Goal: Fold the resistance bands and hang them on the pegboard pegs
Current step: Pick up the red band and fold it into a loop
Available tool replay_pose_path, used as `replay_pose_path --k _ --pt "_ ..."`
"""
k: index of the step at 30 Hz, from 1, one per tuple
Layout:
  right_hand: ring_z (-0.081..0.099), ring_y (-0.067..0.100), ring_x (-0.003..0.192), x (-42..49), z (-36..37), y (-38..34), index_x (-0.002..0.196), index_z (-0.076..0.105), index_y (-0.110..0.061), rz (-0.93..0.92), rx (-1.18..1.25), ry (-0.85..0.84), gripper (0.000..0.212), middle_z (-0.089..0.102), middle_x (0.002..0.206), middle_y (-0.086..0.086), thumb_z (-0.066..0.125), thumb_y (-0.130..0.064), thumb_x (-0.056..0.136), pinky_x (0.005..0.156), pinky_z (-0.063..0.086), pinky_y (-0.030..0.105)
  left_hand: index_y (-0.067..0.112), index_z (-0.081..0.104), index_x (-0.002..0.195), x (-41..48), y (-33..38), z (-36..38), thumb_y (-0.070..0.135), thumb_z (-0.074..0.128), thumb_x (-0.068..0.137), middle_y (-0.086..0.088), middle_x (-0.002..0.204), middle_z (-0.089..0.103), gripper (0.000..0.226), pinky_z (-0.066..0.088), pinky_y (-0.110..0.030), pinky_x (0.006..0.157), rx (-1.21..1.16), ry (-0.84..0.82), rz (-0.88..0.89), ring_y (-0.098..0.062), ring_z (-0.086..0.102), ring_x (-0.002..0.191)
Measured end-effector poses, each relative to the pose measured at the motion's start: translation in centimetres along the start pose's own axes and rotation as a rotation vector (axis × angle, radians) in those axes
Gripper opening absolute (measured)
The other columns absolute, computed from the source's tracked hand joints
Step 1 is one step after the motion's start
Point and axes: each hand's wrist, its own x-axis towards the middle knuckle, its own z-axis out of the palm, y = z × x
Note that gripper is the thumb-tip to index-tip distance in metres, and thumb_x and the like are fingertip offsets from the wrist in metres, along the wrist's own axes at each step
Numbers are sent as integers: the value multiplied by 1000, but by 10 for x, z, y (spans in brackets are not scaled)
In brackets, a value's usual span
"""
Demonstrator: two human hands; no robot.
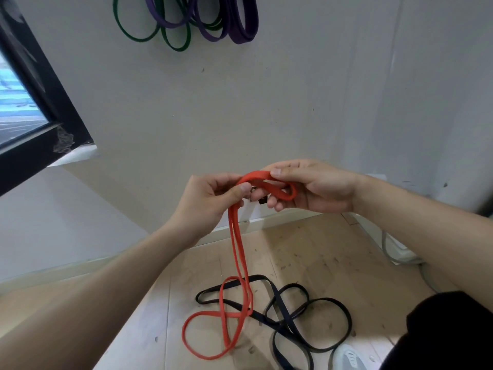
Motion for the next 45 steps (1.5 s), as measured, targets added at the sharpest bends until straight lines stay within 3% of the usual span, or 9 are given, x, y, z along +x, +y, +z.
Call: replay_pose_path --k 5,12,18,26,29,31,37,41,45 --pt "72 29 92 -1 3 -2 132 51 1 3 10 174 44 70 115 20 59 -23 96 86 61 33 22 79 95 3 -2 -6 14 72 91 -12 82 76 12 62 -38 74 27 93 -19 -19 67 69" --pt "71 24 76 3 -1 14 109 62 0 -309 -218 608 53 67 85 11 85 -17 65 78 61 37 17 79 92 6 -3 -13 15 73 90 -2 78 76 7 59 -26 71 -51 180 -70 -15 67 67" --pt "71 23 66 7 4 11 94 67 -5 -453 -235 748 22 69 76 12 82 -7 77 59 57 28 17 79 91 4 1 -9 13 72 91 -4 79 76 9 61 -26 70 -65 147 -77 -16 67 67" --pt "66 15 64 3 4 6 92 74 -4 -388 -414 777 9 72 79 16 77 -10 86 57 59 31 17 79 93 2 1 -8 14 71 91 -4 82 77 9 59 -25 71 -61 94 -80 -17 69 69" --pt "60 5 63 5 3 6 89 75 -11 -344 -445 749 4 70 72 -1 72 -12 91 58 54 26 18 79 92 2 1 -8 14 70 91 -6 82 77 10 59 -25 71 -56 81 -86 -16 69 69" --pt "54 3 65 6 3 7 86 73 -17 -268 -357 673 12 68 72 -11 66 -13 95 66 47 24 20 78 93 2 0 -8 14 69 92 -4 82 78 11 59 -25 71 -55 76 -94 -16 69 69" --pt "46 12 74 2 1 2 97 71 -11 -113 24 453 27 53 77 -3 47 -21 105 75 40 31 19 78 95 3 -2 -12 13 70 90 -8 85 78 11 60 -28 74 -55 79 -106 -18 69 72" --pt "59 19 89 3 -2 7 113 65 -20 -158 -283 606 25 60 101 -1 59 -39 97 77 51 34 19 78 97 3 -1 -12 12 70 91 -6 83 77 12 60 -26 73 -55 70 -94 -17 69 71" --pt "70 27 91 0 5 4 136 56 -25 -323 -517 501 55 62 123 3 76 -31 86 82 61 36 19 78 99 4 -3 -12 14 70 92 -6 84 77 12 59 -28 73 -10 43 -87 -18 70 72"
